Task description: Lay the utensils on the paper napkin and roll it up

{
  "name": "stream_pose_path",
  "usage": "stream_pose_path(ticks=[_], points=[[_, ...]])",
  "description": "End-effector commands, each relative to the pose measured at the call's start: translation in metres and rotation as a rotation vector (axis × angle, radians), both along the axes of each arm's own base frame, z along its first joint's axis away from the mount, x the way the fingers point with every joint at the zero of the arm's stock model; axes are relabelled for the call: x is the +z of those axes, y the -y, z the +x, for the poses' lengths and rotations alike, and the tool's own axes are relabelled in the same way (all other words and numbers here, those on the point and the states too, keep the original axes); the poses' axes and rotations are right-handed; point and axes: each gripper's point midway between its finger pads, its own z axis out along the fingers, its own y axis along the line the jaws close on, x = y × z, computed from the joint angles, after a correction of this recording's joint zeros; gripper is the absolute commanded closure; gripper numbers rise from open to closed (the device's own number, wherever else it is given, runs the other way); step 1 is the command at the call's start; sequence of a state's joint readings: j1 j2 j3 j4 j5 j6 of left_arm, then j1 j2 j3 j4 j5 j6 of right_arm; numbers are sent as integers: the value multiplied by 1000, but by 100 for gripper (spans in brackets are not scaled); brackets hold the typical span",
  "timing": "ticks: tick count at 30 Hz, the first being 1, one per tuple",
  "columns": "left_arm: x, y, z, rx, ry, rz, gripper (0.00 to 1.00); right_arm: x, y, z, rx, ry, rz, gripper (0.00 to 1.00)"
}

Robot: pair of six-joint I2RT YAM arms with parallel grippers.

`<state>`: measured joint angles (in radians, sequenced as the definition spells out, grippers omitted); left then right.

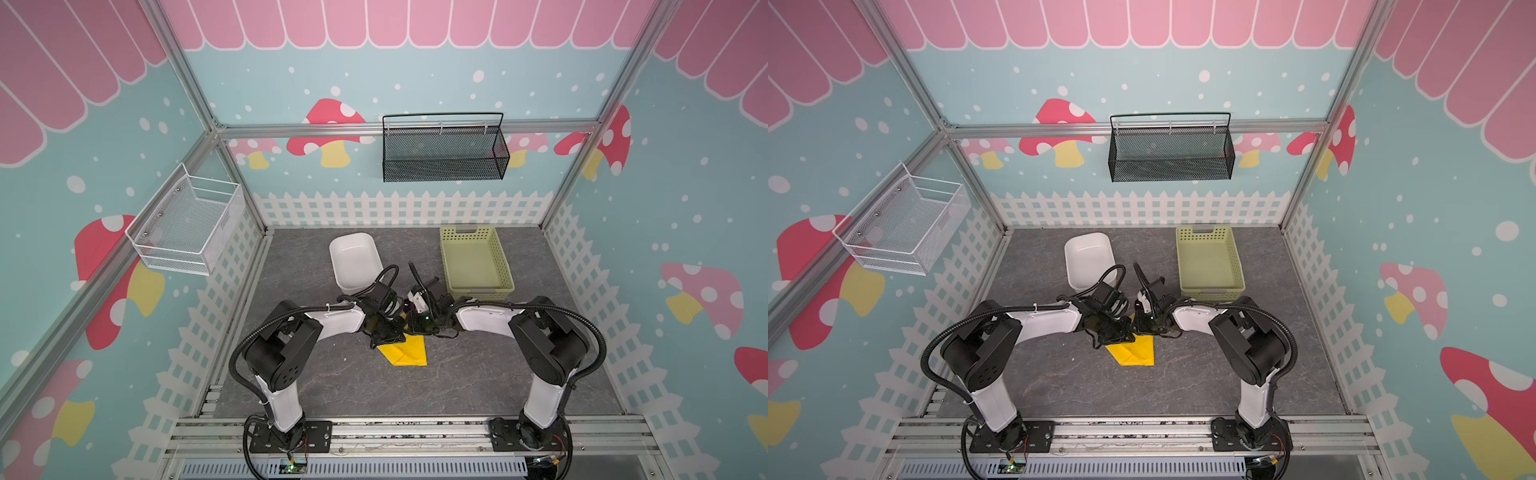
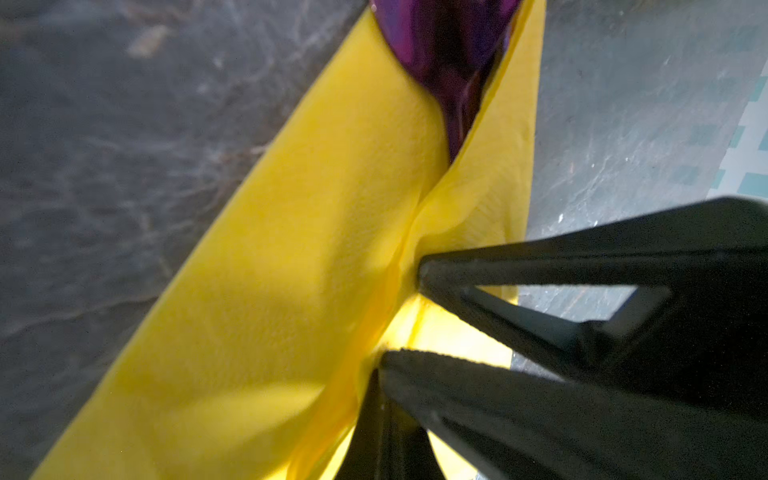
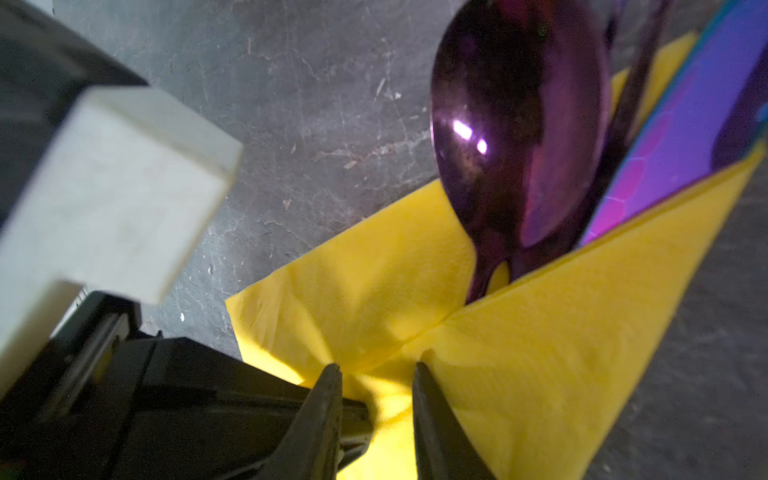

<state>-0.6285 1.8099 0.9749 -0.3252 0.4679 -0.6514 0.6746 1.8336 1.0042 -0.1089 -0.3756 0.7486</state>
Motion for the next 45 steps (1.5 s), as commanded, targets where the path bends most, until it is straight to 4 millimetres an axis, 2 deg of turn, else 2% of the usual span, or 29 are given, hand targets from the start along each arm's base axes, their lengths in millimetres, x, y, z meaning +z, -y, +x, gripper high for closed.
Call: stream_pose_path(ticks=[1,5,12,17,20,27,37,45], points=[[-25,-21,-14,26,-70,98,100,6,-3,-2,25,5,-15,68],[-24,-21,-13,28,-63,97,100,33,-8,4,37,58,14,70],[-23,-20,-12,29,-63,95,100,42,2,-6,38,58,-2,79],[-22,-20,-12,28,-59,96,100,30,4,-17,53,18,6,91],[-21,-20,-12,30,-57,95,100,20,2,-23,65,-16,28,94],[-21,-21,-12,31,-56,96,100,-2,-2,-33,75,-75,60,94],[-17,-20,-11,35,-52,90,100,-37,17,-37,55,-104,-62,95],[-11,-19,-9,41,-40,80,100,-44,19,-40,60,-116,-74,95]])
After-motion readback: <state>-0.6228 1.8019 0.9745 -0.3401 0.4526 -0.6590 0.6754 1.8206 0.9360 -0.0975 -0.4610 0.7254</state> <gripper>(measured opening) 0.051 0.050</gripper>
